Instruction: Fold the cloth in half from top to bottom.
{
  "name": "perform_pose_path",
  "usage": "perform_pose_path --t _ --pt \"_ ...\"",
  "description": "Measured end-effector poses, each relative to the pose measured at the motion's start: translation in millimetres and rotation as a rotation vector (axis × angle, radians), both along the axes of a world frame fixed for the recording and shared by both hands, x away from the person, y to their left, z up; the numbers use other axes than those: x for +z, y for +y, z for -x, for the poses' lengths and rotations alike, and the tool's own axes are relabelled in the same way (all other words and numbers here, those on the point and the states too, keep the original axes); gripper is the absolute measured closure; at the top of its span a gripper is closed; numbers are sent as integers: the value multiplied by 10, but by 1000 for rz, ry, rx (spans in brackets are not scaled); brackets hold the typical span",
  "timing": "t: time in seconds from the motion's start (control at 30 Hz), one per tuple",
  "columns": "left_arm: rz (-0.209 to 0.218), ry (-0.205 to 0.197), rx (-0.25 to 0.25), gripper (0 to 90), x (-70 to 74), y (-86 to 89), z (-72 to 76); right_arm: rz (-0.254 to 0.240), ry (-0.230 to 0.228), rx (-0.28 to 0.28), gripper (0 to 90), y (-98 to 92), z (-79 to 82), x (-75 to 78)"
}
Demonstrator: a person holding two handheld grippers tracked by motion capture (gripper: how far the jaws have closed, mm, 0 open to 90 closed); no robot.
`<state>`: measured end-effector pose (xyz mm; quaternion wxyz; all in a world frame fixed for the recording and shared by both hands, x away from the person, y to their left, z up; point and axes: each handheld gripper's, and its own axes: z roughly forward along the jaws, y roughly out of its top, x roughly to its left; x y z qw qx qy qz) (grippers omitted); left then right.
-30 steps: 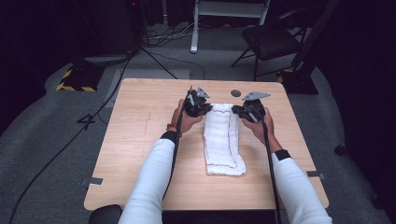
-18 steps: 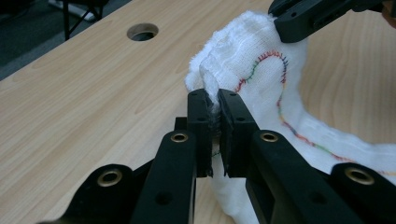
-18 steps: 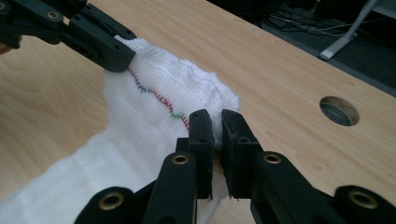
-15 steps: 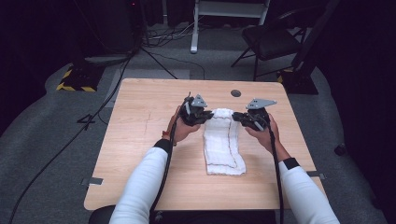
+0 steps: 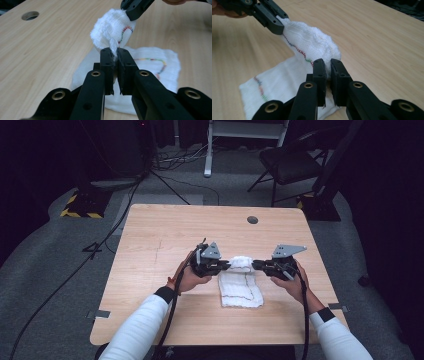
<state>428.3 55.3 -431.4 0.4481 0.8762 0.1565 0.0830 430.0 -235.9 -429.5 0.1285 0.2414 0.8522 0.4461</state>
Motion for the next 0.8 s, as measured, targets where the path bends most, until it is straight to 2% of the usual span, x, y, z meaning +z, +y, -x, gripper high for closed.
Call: perform_pose_path --t 0.2,0.37,0.57,0.7,0.8 --pt "-36 21 -72 832 -90 -37 237 47 -6 80 829 0 275 -37" --pt "-65 33 -122 828 -147 -80 403 58 24 110 827 -57 422 -93" --pt "-101 49 -153 826 -244 -105 551 74 64 136 826 -107 566 -212" --pt "-141 35 -166 824 -288 -121 622 91 80 147 824 -114 632 -287" --pt "-153 53 -171 819 -328 -126 652 105 88 145 820 -121 667 -333"
